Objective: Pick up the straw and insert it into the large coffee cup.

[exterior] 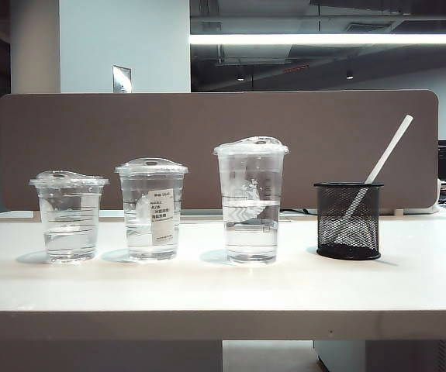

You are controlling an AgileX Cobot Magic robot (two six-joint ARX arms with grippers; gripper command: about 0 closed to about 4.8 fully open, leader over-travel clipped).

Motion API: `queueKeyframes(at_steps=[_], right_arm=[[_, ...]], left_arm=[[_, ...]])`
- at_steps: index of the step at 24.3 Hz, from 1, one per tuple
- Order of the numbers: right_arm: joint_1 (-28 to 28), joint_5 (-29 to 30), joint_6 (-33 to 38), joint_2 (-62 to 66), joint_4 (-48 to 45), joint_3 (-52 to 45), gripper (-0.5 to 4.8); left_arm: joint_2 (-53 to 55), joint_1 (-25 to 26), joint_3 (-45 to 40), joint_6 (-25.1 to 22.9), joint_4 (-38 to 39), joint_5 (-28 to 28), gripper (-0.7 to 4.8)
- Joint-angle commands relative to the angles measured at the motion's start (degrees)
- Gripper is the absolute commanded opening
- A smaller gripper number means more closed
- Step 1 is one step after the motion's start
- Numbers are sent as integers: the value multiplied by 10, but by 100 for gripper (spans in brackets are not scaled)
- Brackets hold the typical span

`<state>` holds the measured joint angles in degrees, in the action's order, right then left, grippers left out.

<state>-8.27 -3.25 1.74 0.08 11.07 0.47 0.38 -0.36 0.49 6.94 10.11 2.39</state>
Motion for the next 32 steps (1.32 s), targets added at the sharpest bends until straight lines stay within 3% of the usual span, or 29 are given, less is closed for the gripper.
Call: queueKeyframes(at_steps=[1, 8, 10, 11, 15, 16, 20, 23, 27, 32], right_arm=[[0, -3, 1, 0, -8, -4, -8], [0, -3, 1, 0, -8, -4, -8], [0, -3, 0, 0, -8, -4, -8], [0, -3, 1, 0, -8, -4, -8], [0, -3, 1, 0, -8, -4, -8], [0, -3, 0, 0, -8, -4, -8], [0, -3, 0, 0, -8, -4, -8], [0, -3, 0, 0, -8, -4, -8], [0, -3, 1, 0, -8, -4, -8], [0, -3, 1, 0, -8, -4, -8]], left_arm=[[0, -1, 0, 0, 3, 2, -4], [0, -1, 0, 2, 3, 4, -4], [0, -2, 8, 31, -7, 6, -4], [1, -2, 41, 53, -19, 20, -4], [30, -2, 164, 55, -26, 80, -4], [52, -2, 250, 54, 7, 140, -4], [90, -2, 417, 16, 173, 250, -5], [104, -1, 551, 4, 377, 259, -5], [102, -1, 650, -43, 590, 253, -4], [100, -1, 655, -48, 636, 259, -4]])
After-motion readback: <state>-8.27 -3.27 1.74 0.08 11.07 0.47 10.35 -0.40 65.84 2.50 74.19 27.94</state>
